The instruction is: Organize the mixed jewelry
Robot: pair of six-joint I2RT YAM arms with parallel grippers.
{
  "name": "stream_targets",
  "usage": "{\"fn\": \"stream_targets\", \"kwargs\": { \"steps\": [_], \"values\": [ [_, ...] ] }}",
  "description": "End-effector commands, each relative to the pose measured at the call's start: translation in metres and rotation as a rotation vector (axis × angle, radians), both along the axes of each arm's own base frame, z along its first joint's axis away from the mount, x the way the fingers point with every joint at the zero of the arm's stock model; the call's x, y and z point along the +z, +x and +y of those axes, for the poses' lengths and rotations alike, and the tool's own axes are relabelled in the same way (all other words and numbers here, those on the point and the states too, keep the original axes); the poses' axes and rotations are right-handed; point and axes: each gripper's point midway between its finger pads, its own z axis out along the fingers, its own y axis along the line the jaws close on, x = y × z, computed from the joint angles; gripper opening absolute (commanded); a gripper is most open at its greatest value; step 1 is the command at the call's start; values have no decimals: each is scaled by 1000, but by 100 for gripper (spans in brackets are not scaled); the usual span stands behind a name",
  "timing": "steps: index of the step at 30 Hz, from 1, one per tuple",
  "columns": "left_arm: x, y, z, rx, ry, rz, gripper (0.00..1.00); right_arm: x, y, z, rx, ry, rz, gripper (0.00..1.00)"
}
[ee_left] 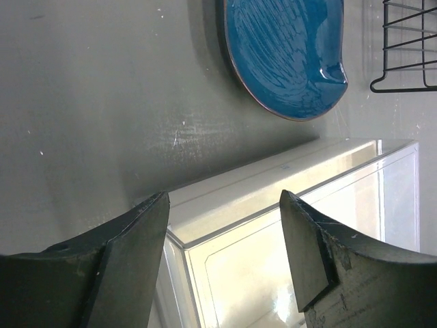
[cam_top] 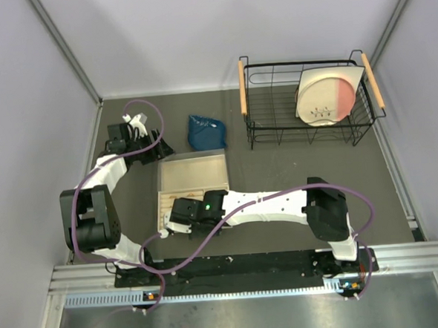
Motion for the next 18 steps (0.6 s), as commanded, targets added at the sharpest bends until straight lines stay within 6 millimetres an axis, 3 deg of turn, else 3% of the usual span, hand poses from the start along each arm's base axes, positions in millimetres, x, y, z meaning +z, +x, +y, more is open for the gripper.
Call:
{"fn": "stream_targets", "kwargs": {
  "steps": [1,18],
  "values": [
    [10,-1,-5,-38,-18,-7,72,19,18,8,-56,72,-79,0],
    [11,2,-4,-35,-23,-6,74,21,6,7,-23,73,-86,0]
  ]
}}
